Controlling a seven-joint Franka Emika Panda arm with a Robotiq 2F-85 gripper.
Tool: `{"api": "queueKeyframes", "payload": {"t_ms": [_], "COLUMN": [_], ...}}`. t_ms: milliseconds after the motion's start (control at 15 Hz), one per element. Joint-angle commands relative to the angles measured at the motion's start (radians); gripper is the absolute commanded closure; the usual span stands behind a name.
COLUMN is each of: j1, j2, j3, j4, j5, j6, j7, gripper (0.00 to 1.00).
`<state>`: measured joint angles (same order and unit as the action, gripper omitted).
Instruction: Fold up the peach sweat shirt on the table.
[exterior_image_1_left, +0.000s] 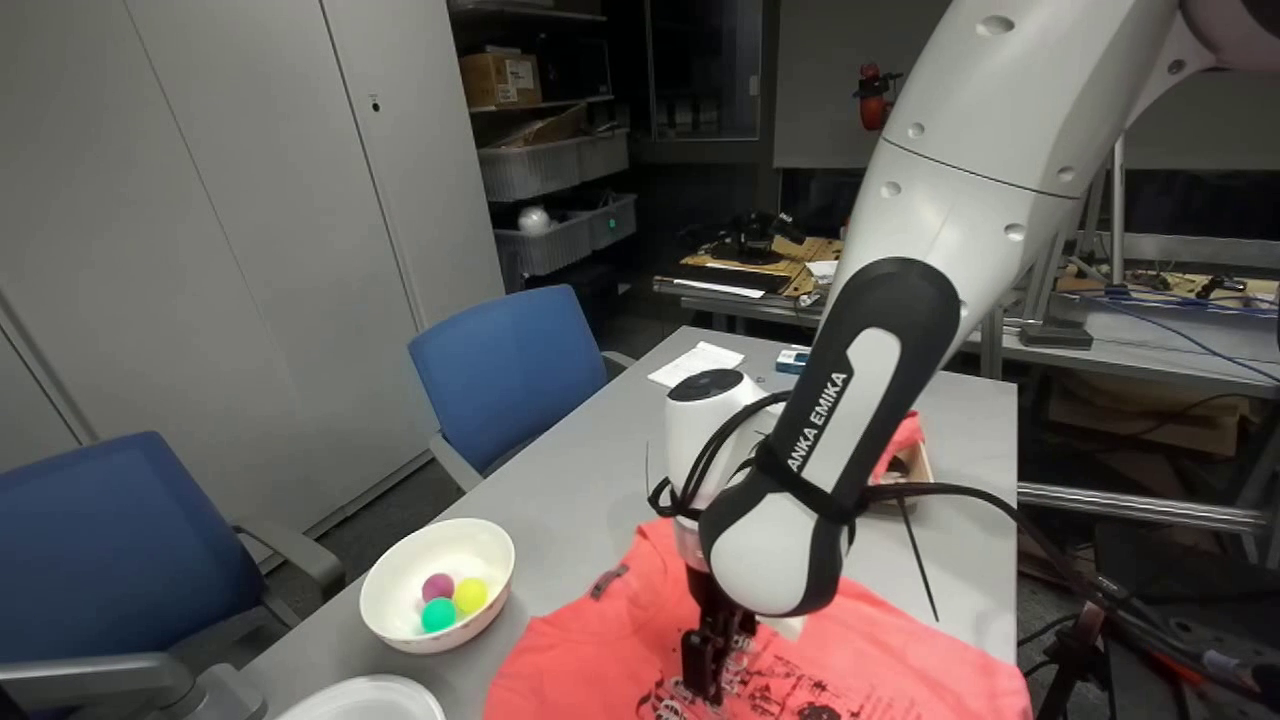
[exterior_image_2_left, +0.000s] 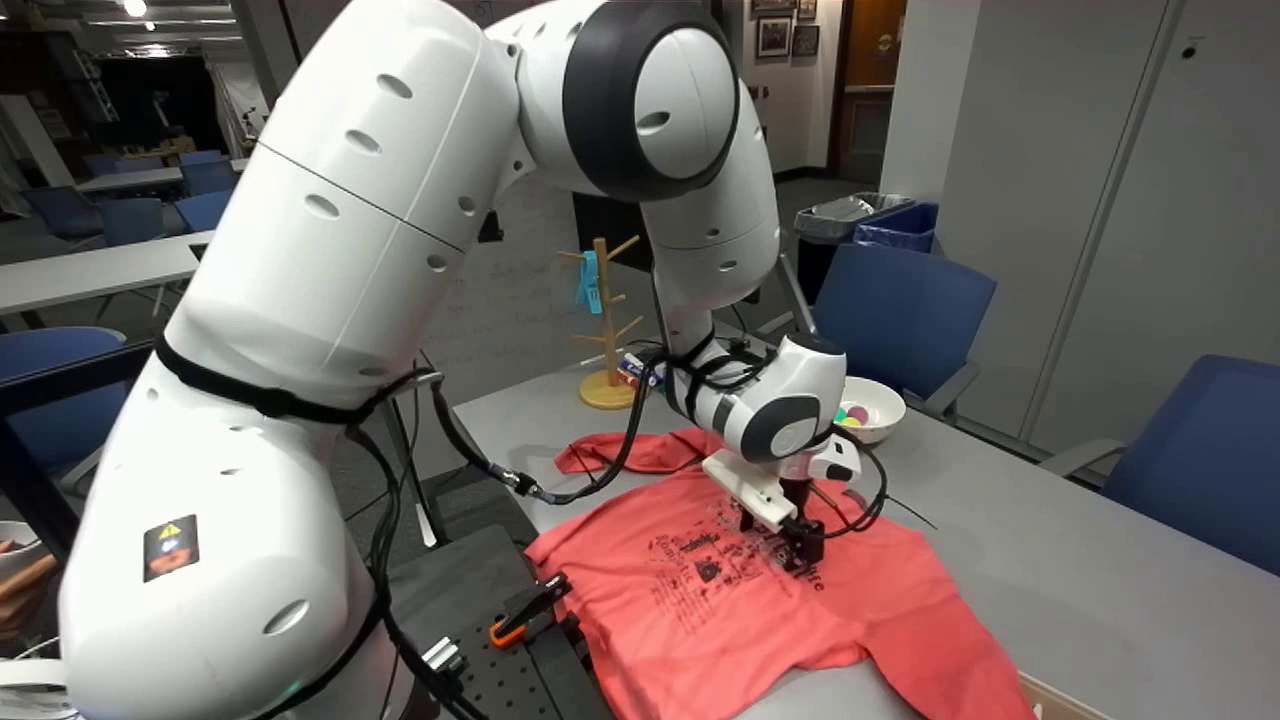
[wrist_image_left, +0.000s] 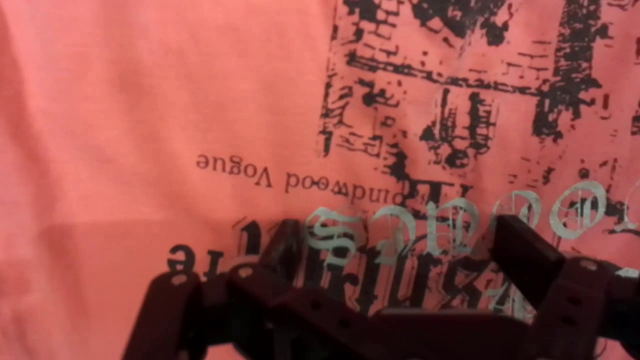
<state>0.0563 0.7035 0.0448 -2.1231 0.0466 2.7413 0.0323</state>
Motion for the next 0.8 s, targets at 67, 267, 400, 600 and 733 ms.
{"api": "queueKeyframes", "payload": {"t_ms": [67,267,400,600,733], "j1": [0.012,0.021,0.018,0.015,0.017], "j2": [0.059,0.091,0.117,0.158,0.159], "j3": [-0.014,-0.023,-0.022,-0.027,-0.030], "j4": [0.087,0.159,0.212,0.276,0.281], "j5": [-0.016,-0.019,-0.017,-0.013,-0.015], "j6": [0.015,0.004,-0.008,-0.023,-0.038], "j7": [0.007,0.016,0.017,0.024,0.023], "gripper": [0.00,0.00,0.00,0.00,0.00]}}
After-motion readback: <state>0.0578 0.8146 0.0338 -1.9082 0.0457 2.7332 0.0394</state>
